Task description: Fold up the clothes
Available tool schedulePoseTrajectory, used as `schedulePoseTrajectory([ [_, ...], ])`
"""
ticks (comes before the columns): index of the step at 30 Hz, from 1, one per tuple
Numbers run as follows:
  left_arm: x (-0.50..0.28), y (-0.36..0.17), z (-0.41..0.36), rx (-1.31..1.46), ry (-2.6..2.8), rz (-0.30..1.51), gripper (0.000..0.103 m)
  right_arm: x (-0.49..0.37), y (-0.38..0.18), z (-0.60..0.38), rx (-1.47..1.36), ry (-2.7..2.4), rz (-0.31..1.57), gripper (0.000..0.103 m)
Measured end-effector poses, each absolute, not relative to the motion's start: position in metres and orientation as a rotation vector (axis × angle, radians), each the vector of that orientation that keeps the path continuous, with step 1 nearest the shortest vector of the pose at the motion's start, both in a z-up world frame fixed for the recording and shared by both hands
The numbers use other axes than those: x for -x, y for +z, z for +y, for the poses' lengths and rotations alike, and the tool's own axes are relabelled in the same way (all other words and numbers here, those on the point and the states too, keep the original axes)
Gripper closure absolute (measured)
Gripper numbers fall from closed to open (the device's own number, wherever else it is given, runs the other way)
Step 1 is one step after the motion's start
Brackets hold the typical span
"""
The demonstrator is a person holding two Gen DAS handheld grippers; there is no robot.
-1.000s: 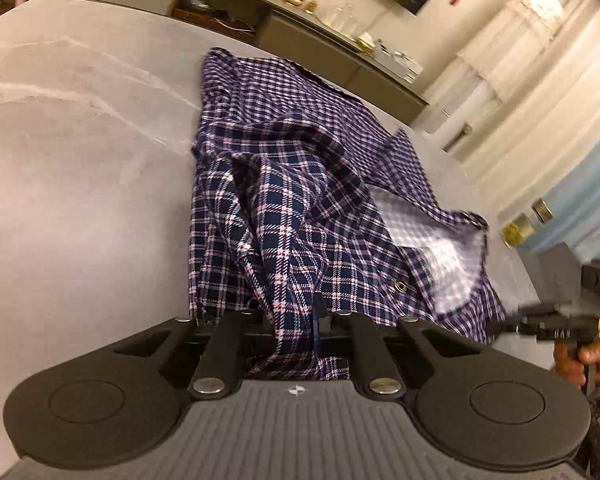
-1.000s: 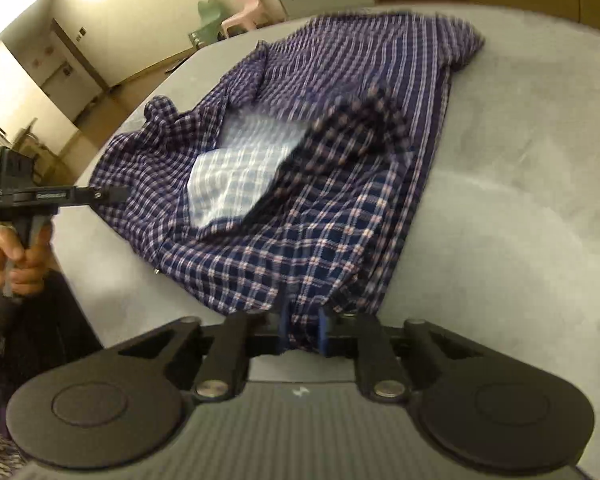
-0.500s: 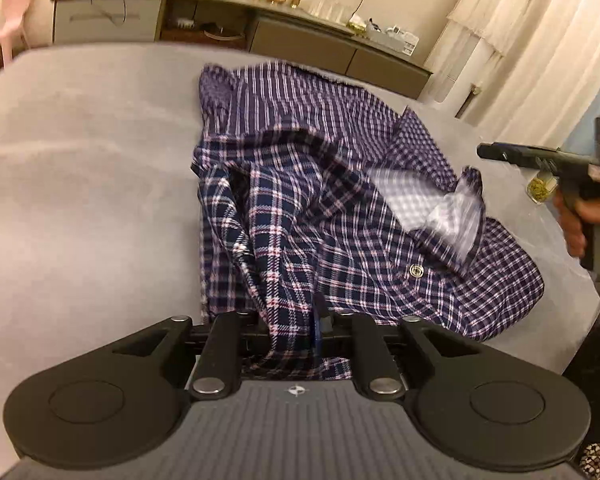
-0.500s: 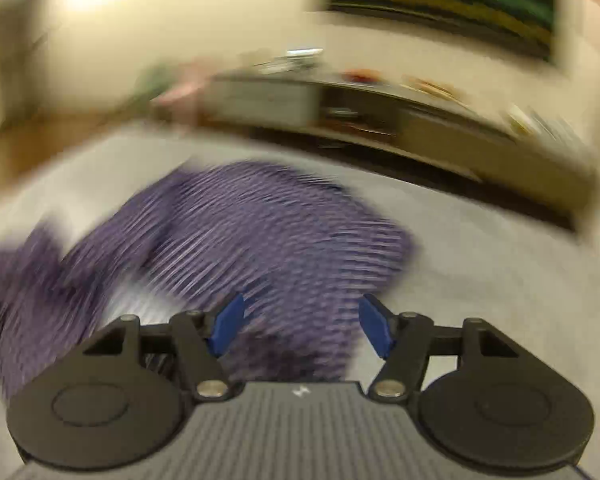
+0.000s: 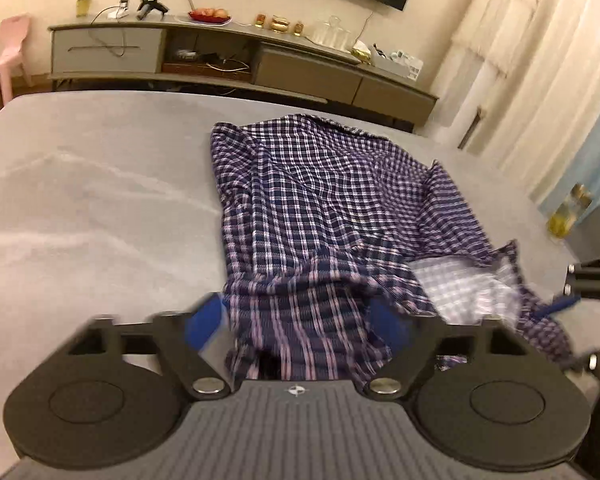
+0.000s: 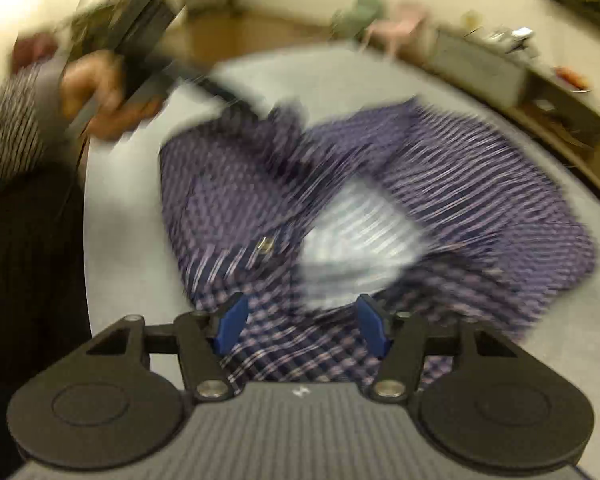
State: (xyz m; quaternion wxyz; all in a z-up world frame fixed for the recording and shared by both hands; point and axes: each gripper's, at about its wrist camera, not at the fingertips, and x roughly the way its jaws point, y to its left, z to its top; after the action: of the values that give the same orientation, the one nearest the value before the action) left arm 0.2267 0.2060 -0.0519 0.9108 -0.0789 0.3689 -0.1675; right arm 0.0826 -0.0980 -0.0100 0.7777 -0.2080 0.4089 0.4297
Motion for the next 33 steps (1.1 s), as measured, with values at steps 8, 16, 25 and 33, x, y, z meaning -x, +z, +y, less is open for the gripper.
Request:
schedulePoseTrajectory([
  [8, -0.22, -0.045, 0.222, 0.277, -0.308, 0.619, 0.074, -0.161, 0.016, -0.119, -0.017, 0.527, 0.698, 0.075],
  [16, -0.217, -0.06, 0.211, 0.181, -0.333, 0.728, 0.059, -0.197, -0.006, -0.058, -0.145, 0.712, 1.031, 0.051],
  [25, -0.223, -0.08, 0.22, 0.153, -0.264, 0.8, 0.058, -0.197, 0.03, -0.074, -0.354, 0.676, 0.869, 0.102],
  [33, -0.22, -0.061, 0.212, 0.066, -0.115, 0.736, 0.058, -0.201, -0.001, -0.089, -0.18, 0.469, 0.976, 0.098],
])
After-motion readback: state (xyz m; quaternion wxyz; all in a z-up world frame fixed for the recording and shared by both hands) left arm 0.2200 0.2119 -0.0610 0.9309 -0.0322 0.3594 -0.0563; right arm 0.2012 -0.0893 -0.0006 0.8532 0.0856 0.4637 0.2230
